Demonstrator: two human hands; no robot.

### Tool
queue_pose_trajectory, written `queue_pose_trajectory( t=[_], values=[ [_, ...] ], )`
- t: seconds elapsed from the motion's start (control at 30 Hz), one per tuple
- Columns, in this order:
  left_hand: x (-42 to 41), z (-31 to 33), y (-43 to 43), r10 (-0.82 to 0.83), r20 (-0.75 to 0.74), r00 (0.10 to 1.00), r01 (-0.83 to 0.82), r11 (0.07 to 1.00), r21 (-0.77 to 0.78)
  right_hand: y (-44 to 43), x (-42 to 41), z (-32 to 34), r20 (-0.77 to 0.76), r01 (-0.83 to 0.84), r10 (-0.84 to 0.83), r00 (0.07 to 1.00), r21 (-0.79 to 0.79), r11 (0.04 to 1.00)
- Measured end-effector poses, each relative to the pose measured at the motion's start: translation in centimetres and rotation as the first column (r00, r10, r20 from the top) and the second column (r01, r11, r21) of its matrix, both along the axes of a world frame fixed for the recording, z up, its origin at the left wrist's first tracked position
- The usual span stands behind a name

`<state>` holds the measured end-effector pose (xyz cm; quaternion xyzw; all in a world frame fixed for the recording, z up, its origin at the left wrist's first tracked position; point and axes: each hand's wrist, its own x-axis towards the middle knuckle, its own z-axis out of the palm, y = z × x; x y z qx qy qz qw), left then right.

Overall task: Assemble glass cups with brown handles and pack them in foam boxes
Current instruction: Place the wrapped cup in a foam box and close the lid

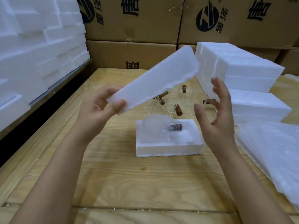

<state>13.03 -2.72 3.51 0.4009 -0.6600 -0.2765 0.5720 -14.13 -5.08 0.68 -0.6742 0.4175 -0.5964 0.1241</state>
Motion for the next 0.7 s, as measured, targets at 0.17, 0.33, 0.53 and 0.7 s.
queue_pose_trajectory(
  t=[0.17, 0.33, 0.53, 0.7],
  values=[
    [-0.5, 0.8, 0.5, -0.154, 0.058, 0.986, 0.15, 0.986, 0.076, 0.3, -0.1, 0.6, -0.046, -0.075, 0.073, 0.996, -0.036, 0.997],
    [-0.2, 0.9, -0.6, -0.207, -0.056, 0.977, 0.211, 0.974, 0.079, 0.2, -0.3, 0.9, 0.041, -0.117, 0.116, 0.992, 0.036, 0.992],
    [-0.6, -0.1, -1.5, -0.277, -0.186, 0.943, 0.297, 0.951, 0.09, -0.1, 0.0, 1.0, 0.303, -0.052, 0.01, 0.953, 0.133, 0.99],
    [-1.7, -0.9, -1.7, -0.197, -0.122, 0.973, 0.214, 0.967, 0.139, -0.4, -1.0, 1.4, 0.358, -0.183, 0.047, 0.932, 0.357, 0.916]
  ],
)
